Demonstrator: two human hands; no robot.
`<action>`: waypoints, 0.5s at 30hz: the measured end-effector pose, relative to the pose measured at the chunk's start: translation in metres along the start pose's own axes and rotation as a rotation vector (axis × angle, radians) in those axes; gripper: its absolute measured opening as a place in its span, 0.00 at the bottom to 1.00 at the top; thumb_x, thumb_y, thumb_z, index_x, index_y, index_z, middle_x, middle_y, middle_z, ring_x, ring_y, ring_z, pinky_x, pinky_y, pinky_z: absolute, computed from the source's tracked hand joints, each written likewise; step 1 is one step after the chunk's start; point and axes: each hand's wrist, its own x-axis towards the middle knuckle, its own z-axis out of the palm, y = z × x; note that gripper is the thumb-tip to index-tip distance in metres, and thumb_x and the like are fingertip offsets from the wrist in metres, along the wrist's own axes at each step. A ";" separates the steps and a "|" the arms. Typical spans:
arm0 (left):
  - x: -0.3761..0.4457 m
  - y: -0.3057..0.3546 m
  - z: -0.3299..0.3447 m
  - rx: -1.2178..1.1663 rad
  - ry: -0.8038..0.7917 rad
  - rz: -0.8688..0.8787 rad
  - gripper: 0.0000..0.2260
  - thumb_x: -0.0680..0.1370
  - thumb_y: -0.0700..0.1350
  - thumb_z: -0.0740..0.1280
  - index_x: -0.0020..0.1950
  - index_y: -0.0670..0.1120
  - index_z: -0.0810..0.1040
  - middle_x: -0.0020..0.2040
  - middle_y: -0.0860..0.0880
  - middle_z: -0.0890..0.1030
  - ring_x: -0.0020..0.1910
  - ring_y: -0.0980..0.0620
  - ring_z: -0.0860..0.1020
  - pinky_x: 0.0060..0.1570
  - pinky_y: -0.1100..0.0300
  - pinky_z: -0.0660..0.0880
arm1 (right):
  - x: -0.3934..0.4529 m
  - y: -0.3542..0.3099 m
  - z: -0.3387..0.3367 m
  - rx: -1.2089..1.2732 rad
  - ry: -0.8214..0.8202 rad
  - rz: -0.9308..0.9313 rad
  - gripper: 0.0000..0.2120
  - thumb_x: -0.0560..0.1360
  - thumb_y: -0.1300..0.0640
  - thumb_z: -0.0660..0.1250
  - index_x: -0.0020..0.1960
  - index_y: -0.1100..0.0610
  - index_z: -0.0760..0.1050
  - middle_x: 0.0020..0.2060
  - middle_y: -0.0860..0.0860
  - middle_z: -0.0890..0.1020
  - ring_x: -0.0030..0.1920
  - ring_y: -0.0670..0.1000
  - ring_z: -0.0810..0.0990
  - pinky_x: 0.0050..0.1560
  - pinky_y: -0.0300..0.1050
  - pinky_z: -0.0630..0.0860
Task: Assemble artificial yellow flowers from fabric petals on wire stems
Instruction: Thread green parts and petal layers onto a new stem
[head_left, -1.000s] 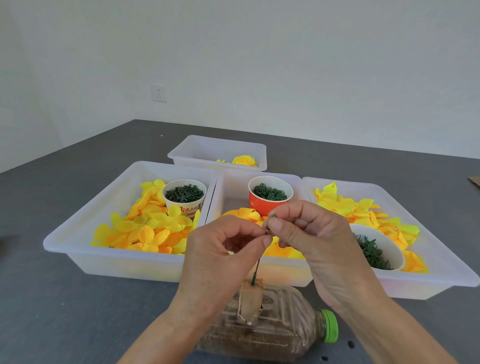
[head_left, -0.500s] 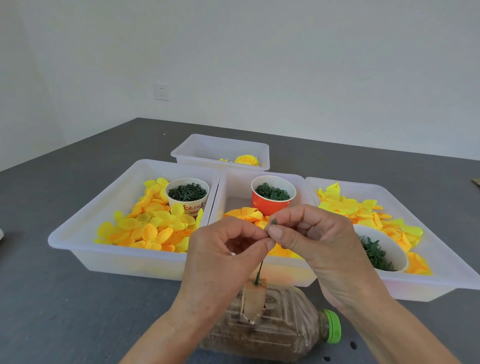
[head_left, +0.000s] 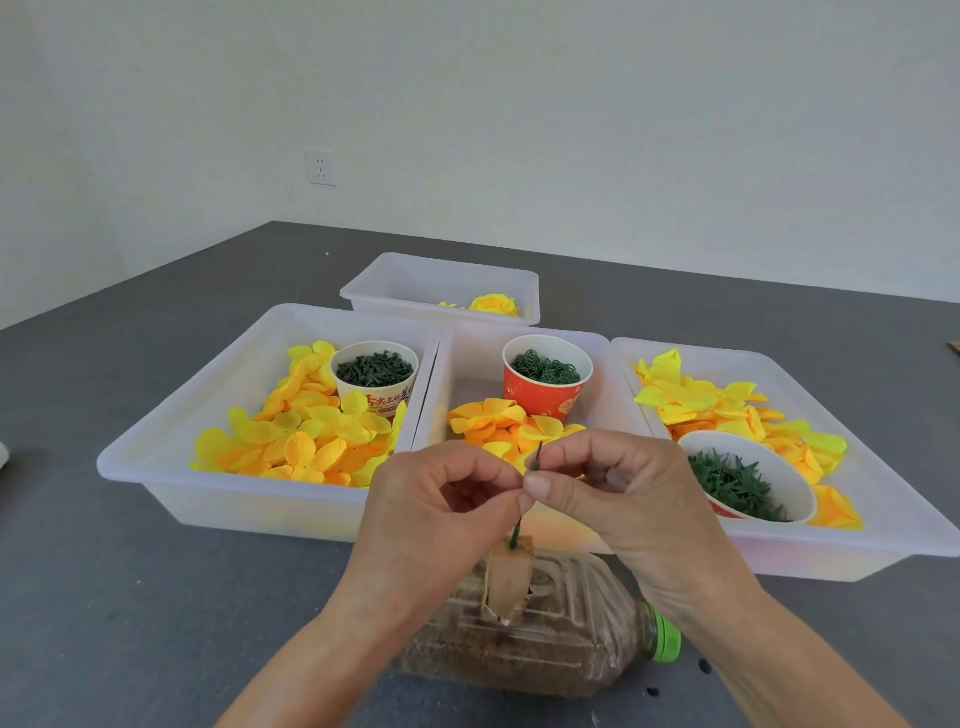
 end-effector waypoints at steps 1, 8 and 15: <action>-0.001 -0.001 -0.001 0.005 -0.012 -0.006 0.10 0.67 0.35 0.75 0.36 0.51 0.83 0.31 0.51 0.82 0.29 0.58 0.77 0.31 0.66 0.72 | -0.001 0.001 0.000 -0.011 0.000 0.005 0.06 0.62 0.64 0.75 0.35 0.55 0.82 0.34 0.52 0.84 0.36 0.45 0.81 0.38 0.35 0.77; 0.001 -0.002 -0.010 0.032 0.010 -0.028 0.12 0.69 0.36 0.73 0.38 0.54 0.84 0.32 0.53 0.83 0.31 0.61 0.77 0.34 0.69 0.73 | -0.006 0.007 0.001 -0.031 -0.016 0.036 0.08 0.65 0.67 0.74 0.36 0.55 0.82 0.34 0.50 0.84 0.35 0.43 0.80 0.39 0.34 0.76; -0.005 -0.008 -0.012 0.158 -0.148 -0.115 0.10 0.65 0.39 0.77 0.35 0.55 0.84 0.34 0.54 0.83 0.34 0.60 0.78 0.36 0.67 0.75 | -0.004 0.009 -0.001 -0.028 -0.022 0.013 0.09 0.65 0.67 0.74 0.35 0.54 0.82 0.34 0.49 0.85 0.36 0.43 0.80 0.40 0.34 0.76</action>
